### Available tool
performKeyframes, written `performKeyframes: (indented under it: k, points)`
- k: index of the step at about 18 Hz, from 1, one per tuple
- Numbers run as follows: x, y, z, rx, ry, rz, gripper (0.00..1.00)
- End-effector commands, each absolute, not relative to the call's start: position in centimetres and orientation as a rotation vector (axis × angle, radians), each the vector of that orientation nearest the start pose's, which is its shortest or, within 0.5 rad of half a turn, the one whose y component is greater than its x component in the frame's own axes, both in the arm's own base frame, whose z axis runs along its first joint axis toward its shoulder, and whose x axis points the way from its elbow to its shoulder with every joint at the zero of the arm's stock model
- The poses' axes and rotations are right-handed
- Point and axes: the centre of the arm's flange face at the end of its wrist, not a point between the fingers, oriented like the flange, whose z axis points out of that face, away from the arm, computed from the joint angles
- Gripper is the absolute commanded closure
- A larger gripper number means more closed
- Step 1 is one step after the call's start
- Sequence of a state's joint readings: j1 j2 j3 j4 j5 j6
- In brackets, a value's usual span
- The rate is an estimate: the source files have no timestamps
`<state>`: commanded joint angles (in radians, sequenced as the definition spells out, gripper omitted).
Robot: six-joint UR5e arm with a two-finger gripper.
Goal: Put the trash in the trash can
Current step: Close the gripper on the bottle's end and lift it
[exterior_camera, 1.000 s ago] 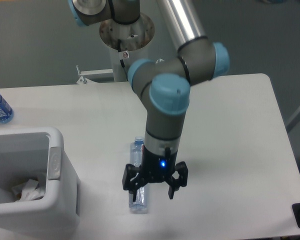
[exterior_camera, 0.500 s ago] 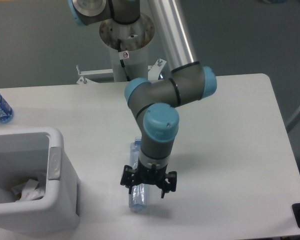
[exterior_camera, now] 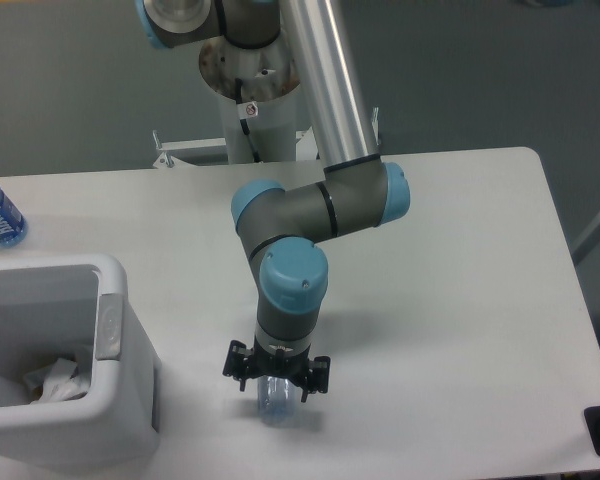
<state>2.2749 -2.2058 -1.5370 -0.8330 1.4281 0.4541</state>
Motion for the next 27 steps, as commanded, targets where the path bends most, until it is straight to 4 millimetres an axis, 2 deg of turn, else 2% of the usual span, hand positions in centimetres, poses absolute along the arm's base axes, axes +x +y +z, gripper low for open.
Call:
performKeyframes:
  k: [4,6,9,13,22,27]
  points:
    - [-33.0,62.1,18.8,-2.955,-0.356,-0.045,0.00]
    - [-32.9,62.0,18.7,-2.963,-0.354,-0.036,0.04]
    - [-32.7,61.9,18.6,-2.973,-0.352,-0.022,0.26]
    - [-32.7,61.9,19.1,-2.967,-0.350,-0.015,0.45]
    - [-32.9,61.8,19.8,-2.961,-0.338,-0.005,0.45]
    - [-33.5,61.3,22.8,-2.952,-0.307,0.075,0.45]
